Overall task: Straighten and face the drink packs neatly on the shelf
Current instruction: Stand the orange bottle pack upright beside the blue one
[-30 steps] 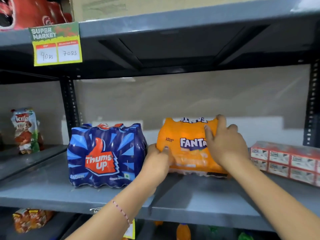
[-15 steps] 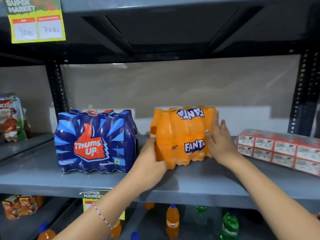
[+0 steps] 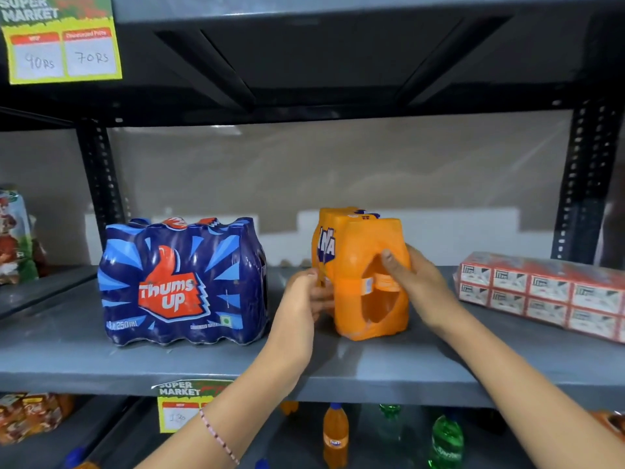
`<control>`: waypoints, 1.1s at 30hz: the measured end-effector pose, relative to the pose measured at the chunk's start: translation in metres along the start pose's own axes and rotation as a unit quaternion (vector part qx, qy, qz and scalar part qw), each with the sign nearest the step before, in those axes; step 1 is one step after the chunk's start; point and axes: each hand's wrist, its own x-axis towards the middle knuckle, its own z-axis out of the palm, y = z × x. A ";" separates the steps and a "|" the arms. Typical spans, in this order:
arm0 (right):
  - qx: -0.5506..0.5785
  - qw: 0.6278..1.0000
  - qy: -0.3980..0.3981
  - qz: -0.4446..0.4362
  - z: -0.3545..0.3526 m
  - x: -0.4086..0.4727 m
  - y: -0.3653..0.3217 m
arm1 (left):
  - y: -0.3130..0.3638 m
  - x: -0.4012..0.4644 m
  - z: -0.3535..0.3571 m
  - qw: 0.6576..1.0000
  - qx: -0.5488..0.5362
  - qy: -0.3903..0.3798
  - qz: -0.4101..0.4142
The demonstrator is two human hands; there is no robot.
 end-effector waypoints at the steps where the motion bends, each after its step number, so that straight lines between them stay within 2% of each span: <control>1: 0.017 0.999 0.046 -0.005 -0.003 0.001 -0.001 | 0.004 -0.002 0.001 1.000 0.001 -0.002 0.000; 3: 0.026 0.993 0.116 -0.018 -0.007 0.005 -0.001 | 0.010 0.002 0.003 1.000 0.014 0.007 -0.004; 5: -0.030 0.985 0.166 -0.044 -0.009 0.006 0.002 | 0.017 0.008 0.004 0.999 0.034 0.026 -0.007; 8: -0.123 0.952 0.266 -0.086 -0.015 0.005 0.003 | 0.033 0.024 0.008 0.995 0.068 0.070 -0.027; 11: -0.115 0.937 0.319 -0.088 -0.028 0.005 0.003 | 0.043 0.045 0.021 0.994 0.057 0.082 -0.044; 14: -0.115 0.945 0.287 -0.104 -0.028 0.001 0.000 | 0.038 0.067 0.025 0.995 -0.015 0.073 -0.068; 17: -0.125 0.940 0.296 -0.112 -0.019 -0.001 0.002 | 0.023 0.089 0.019 0.994 -0.047 0.056 -0.085; 20: -0.149 0.929 0.321 -0.110 -0.018 0.001 0.004 | 0.014 0.096 0.017 0.995 -0.007 0.047 -0.086; 24: -0.111 0.937 0.320 -0.082 -0.021 0.003 0.005 | 0.008 0.097 0.011 0.985 0.118 0.112 -0.050; 28: -0.178 0.948 0.261 -0.036 -0.021 0.000 0.001 | 0.006 0.083 0.000 0.974 0.192 0.118 -0.016; 31: -0.210 0.963 0.163 0.054 -0.023 -0.002 -0.001 | 0.005 0.068 -0.012 0.980 0.175 0.092 0.001; 33: -0.266 0.954 0.112 0.083 -0.022 -0.008 -0.001 | 0.004 0.058 -0.015 0.984 0.159 0.084 0.011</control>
